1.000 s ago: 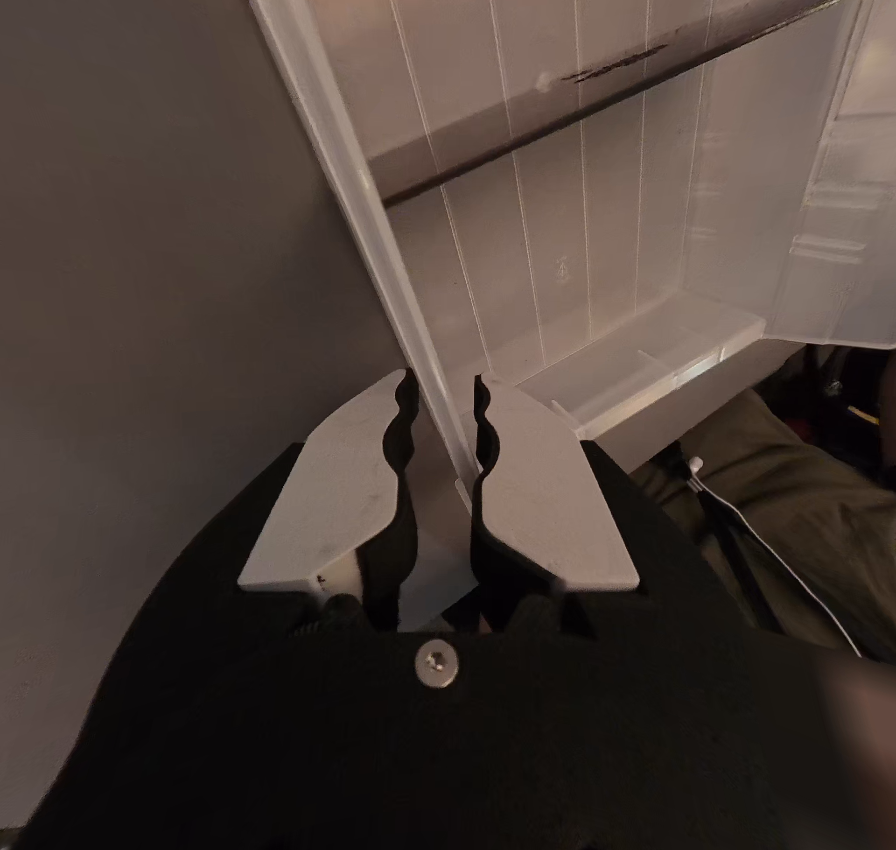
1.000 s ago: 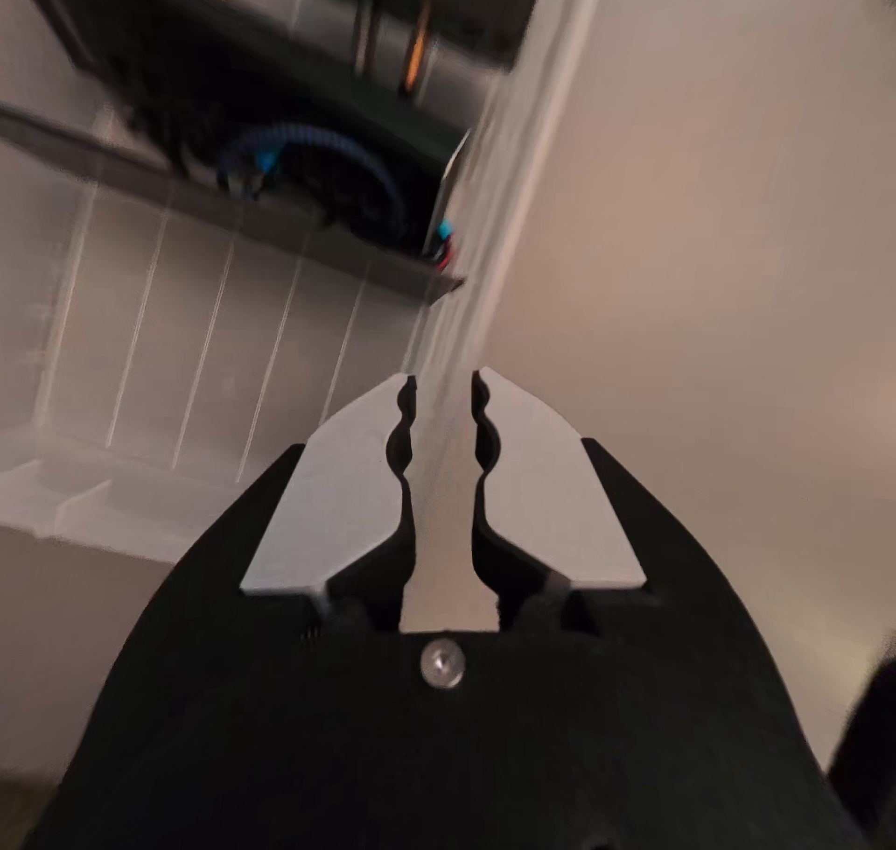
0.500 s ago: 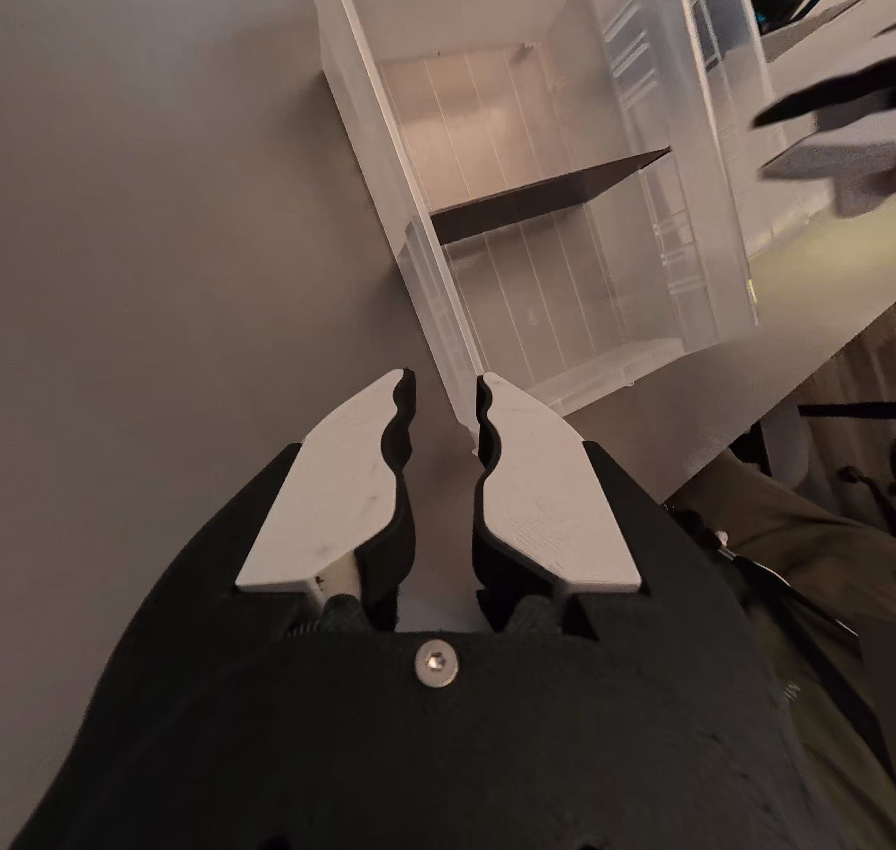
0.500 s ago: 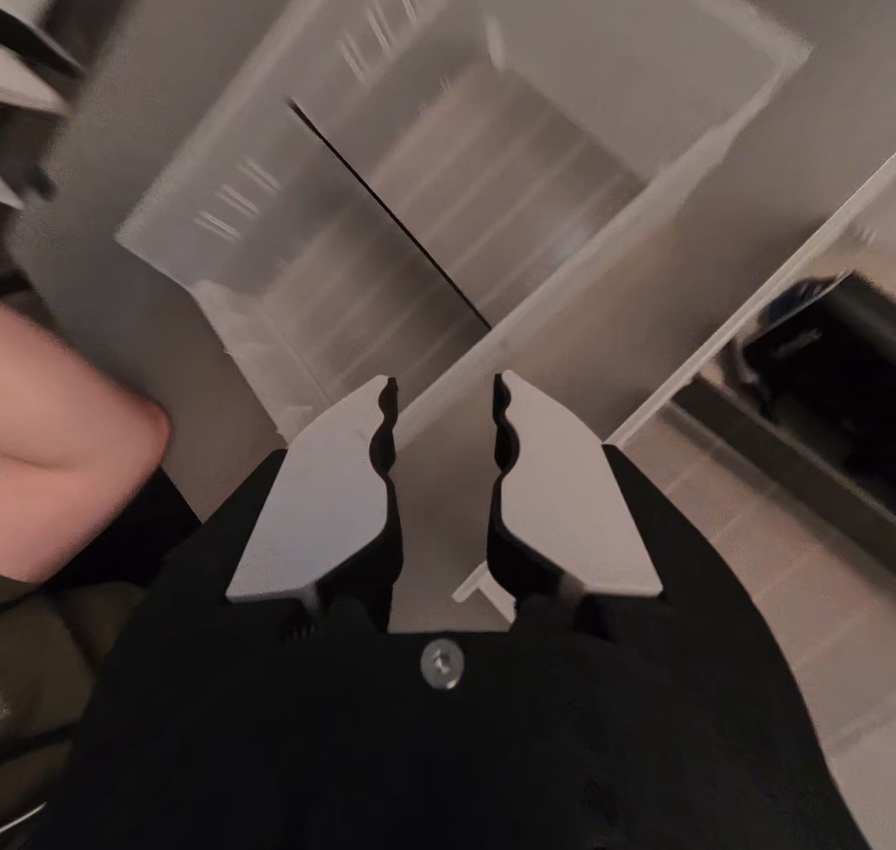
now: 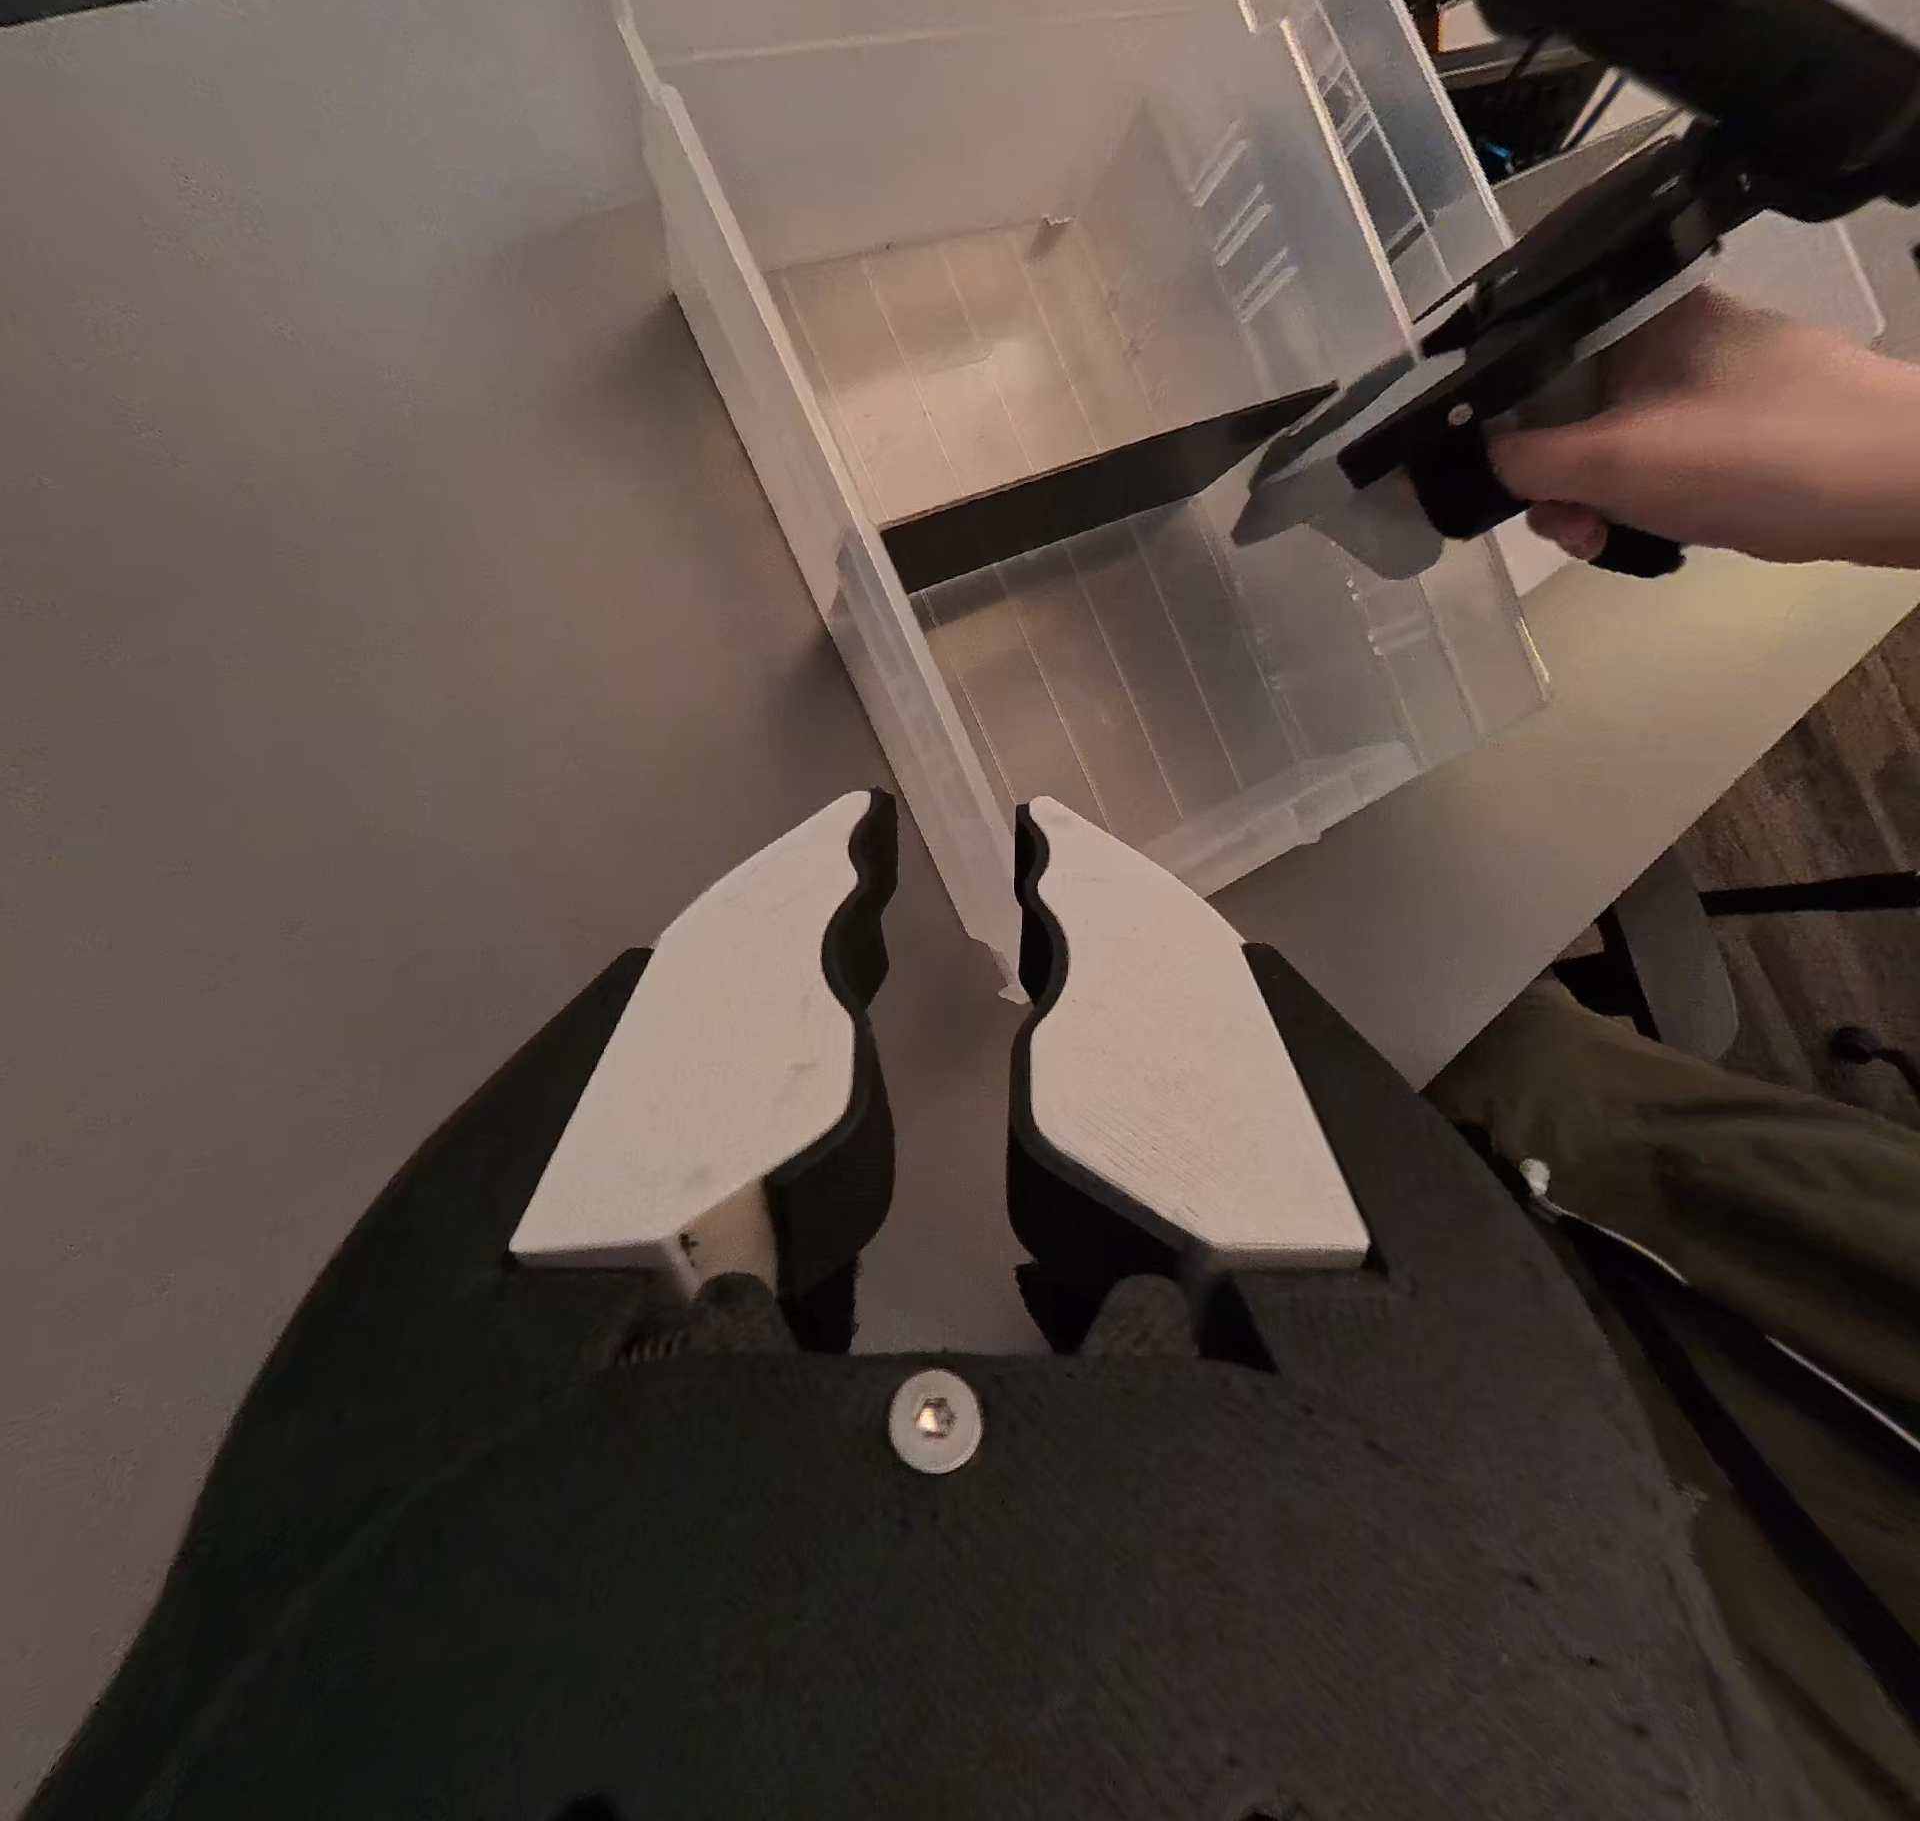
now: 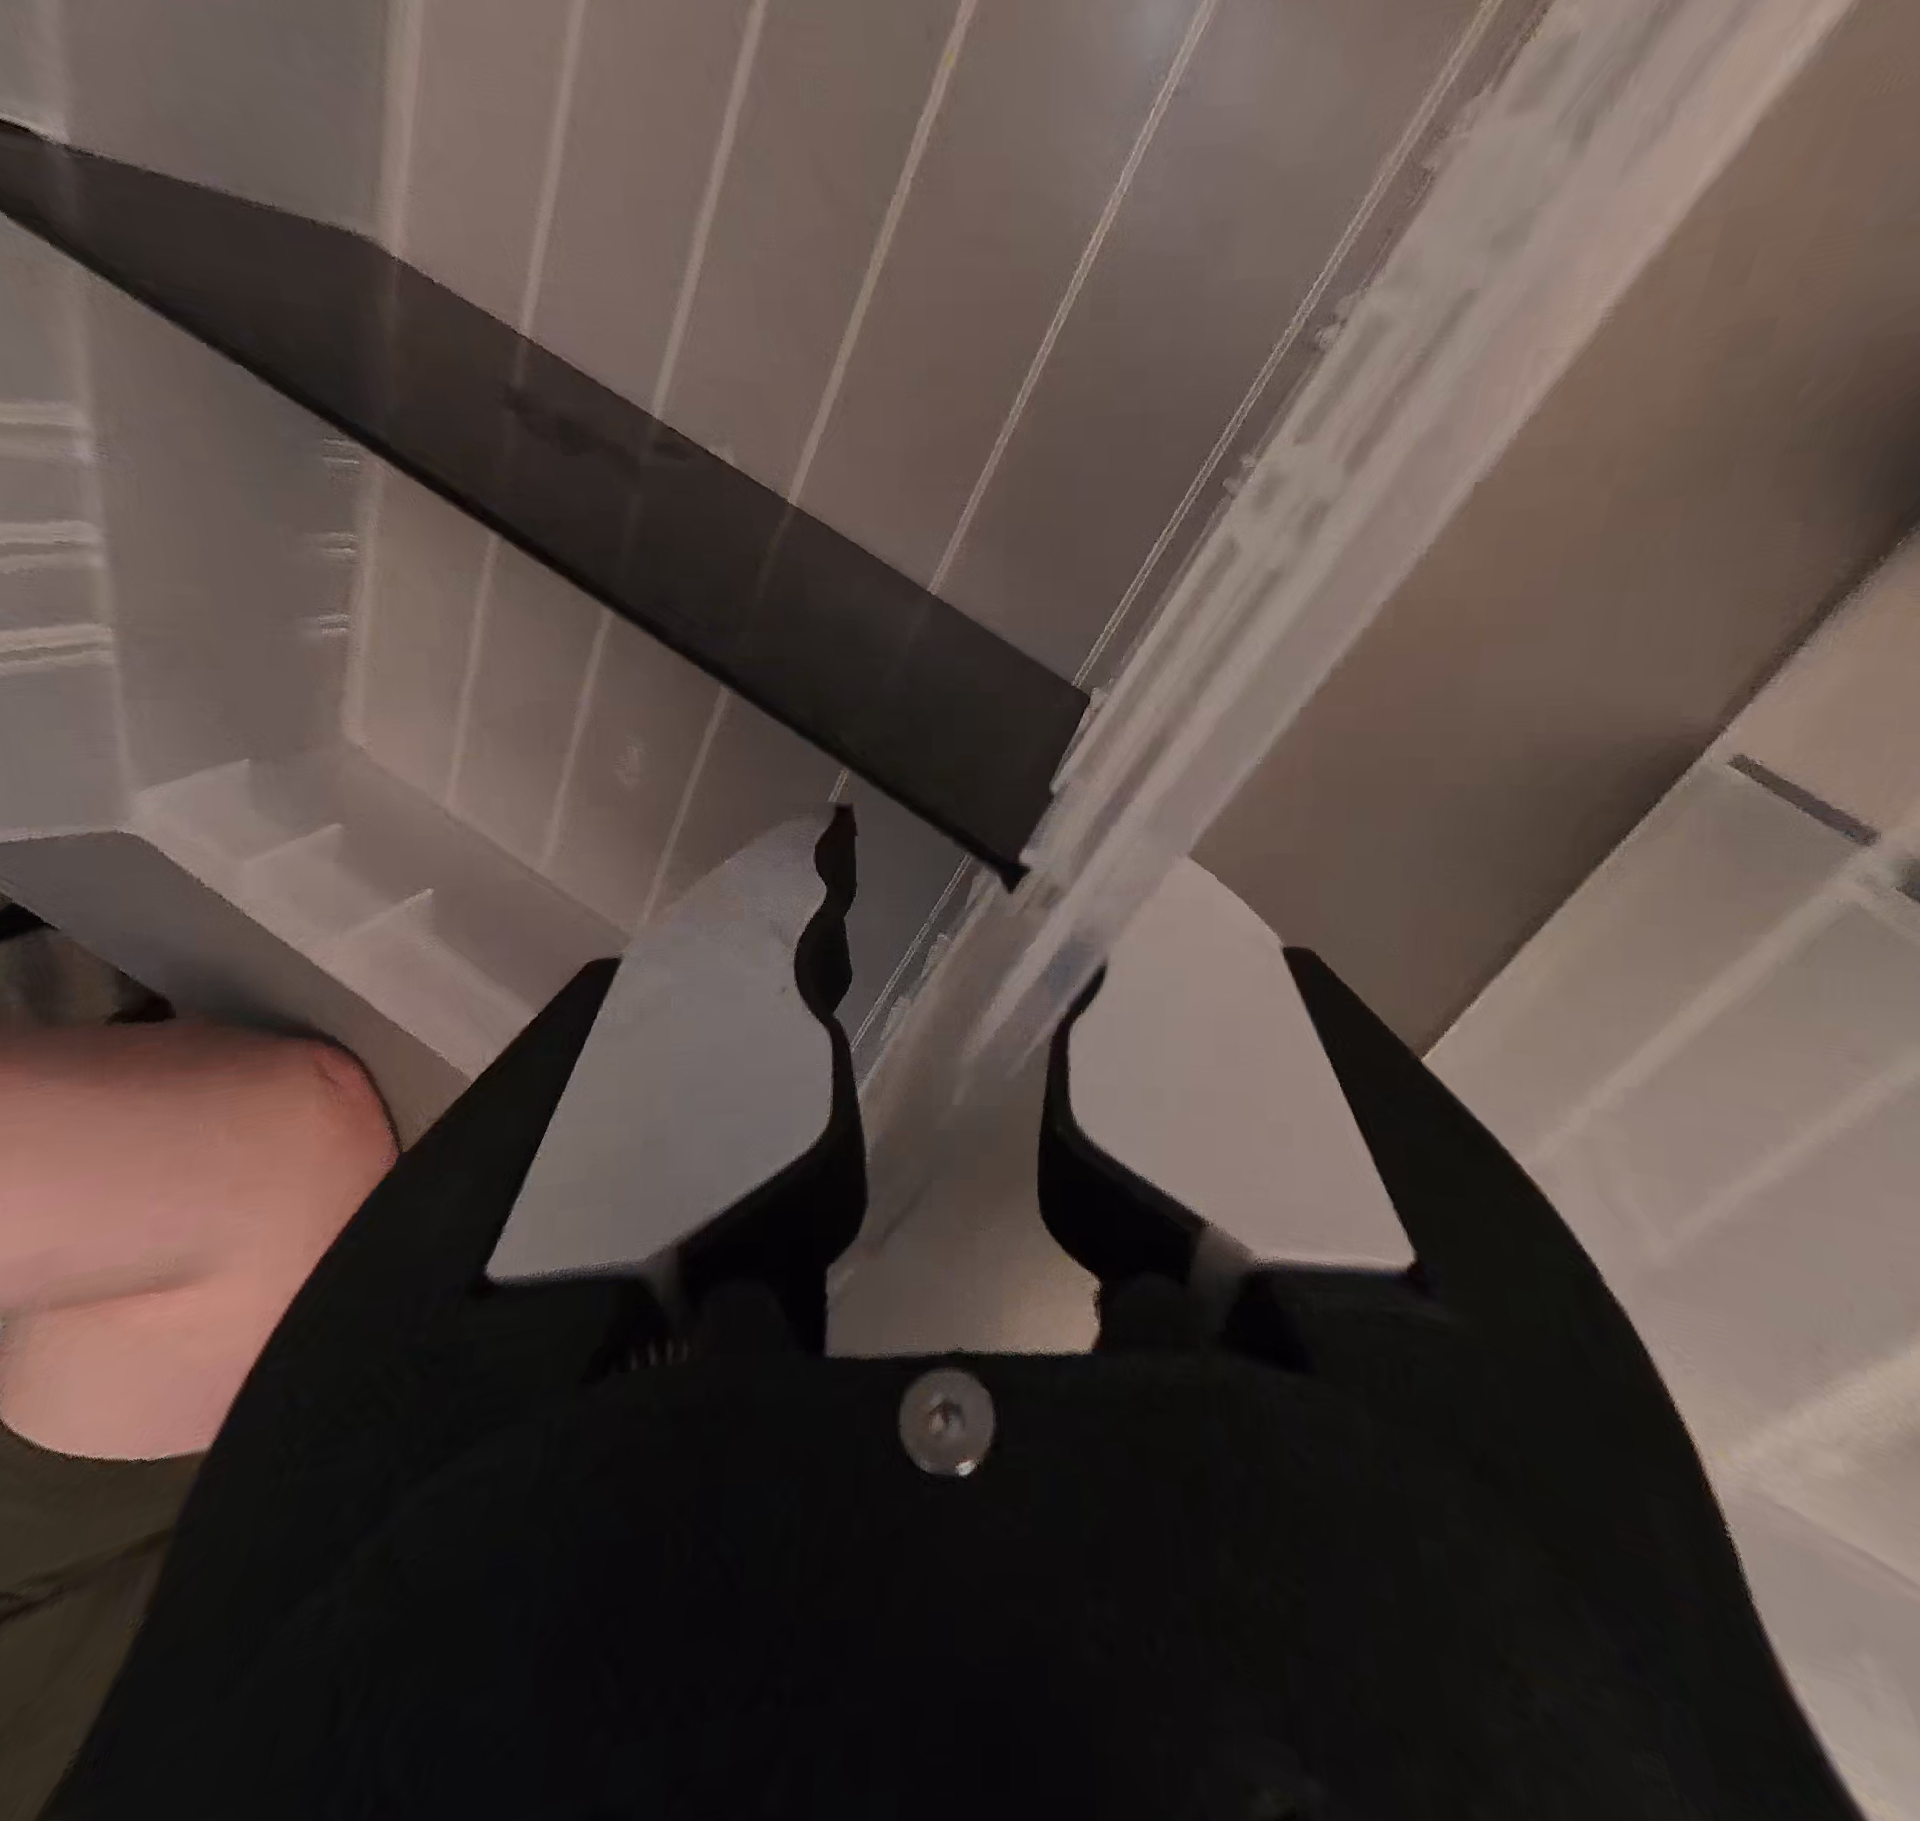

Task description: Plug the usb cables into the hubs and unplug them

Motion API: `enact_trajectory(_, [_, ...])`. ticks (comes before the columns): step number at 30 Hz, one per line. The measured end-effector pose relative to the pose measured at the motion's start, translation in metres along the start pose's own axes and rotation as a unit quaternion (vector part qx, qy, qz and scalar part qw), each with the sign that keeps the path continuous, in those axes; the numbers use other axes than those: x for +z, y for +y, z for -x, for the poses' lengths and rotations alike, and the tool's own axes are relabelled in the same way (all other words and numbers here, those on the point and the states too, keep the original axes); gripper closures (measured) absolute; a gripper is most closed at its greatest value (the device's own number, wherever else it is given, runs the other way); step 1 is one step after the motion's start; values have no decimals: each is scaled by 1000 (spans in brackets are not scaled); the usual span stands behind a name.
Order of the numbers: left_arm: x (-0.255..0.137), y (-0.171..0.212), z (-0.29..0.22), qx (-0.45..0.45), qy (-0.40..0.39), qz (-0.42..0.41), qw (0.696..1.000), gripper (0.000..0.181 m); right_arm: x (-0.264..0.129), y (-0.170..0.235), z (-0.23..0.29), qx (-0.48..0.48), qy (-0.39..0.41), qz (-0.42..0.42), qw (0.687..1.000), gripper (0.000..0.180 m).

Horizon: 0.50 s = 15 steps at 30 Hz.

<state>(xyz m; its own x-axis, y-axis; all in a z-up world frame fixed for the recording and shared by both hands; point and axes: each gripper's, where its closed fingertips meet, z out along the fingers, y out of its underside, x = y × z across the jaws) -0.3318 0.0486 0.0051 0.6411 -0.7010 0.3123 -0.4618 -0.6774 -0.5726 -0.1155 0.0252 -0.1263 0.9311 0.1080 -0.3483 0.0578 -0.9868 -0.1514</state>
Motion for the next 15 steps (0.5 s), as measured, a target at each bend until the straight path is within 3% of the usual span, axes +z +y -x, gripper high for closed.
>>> enact_trajectory(4, [9,3,3,-10,0,23,1000,162,4,-1,-7,-6,13,38,999,151])
enact_trajectory(9, [-1,-14,8,-21,-38,-16,999,173,1,-3,-24,-58,84,80,992,173])
enact_trajectory(15, [-46,-50,0,4,-100,-149,984,175,-4,-7,-4,-117,67,156,979,173])
